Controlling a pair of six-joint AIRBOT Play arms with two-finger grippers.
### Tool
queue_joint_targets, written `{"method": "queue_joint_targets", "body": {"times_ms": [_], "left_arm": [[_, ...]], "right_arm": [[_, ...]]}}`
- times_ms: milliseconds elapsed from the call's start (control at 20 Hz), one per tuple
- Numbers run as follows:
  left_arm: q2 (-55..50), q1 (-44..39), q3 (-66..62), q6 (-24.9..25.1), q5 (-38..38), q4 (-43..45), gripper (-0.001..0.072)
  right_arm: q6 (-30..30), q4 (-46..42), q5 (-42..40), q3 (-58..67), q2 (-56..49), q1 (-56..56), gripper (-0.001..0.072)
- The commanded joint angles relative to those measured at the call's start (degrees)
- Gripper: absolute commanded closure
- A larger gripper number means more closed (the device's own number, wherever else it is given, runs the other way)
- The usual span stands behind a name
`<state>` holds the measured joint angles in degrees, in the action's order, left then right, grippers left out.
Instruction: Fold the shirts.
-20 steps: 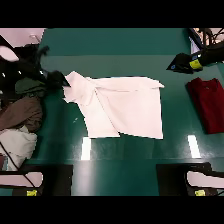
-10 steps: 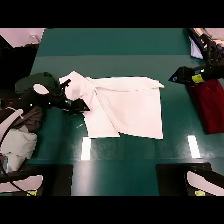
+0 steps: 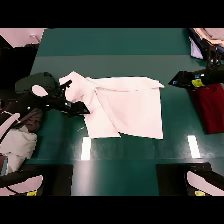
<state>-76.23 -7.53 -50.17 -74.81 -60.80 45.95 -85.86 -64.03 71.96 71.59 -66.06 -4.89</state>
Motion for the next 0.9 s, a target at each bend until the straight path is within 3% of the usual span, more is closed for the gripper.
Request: {"method": "queue_joint_targets", "body": {"times_ms": [0,250,550,650,750,850], "left_arm": [[1.2,0.1,2.8,-0.3,0.3,2.8,0.0164],[0.6,0.1,6.7,-0.2,11.2,-4.5,0.0164],[-1.2,0.1,6.6,3.5,13.7,-13.1,0.0179],[-1.1,0.1,5.2,4.9,11.6,-13.6,0.0661],[-0.2,0.1,1.3,6.4,6.3,-12.0,0.0683],[1.6,0.1,-5.4,6.2,0.9,-5.2,0.0683]], "right_arm": [[0.0,0.0,0.0,-0.1,0.1,0.0,0.0275],[0.0,0.0,0.2,-0.1,0.1,0.0,0.0275],[0.0,0.0,0.2,-0.1,0.1,0.0,0.0275],[0.0,0.0,0.4,-0.1,0.1,0.0,0.0275],[0.0,-0.1,1.9,-0.1,0.2,-0.1,0.0275],[0.0,-0.2,5.0,-0.1,0.3,-1.2,0.0275]]}}
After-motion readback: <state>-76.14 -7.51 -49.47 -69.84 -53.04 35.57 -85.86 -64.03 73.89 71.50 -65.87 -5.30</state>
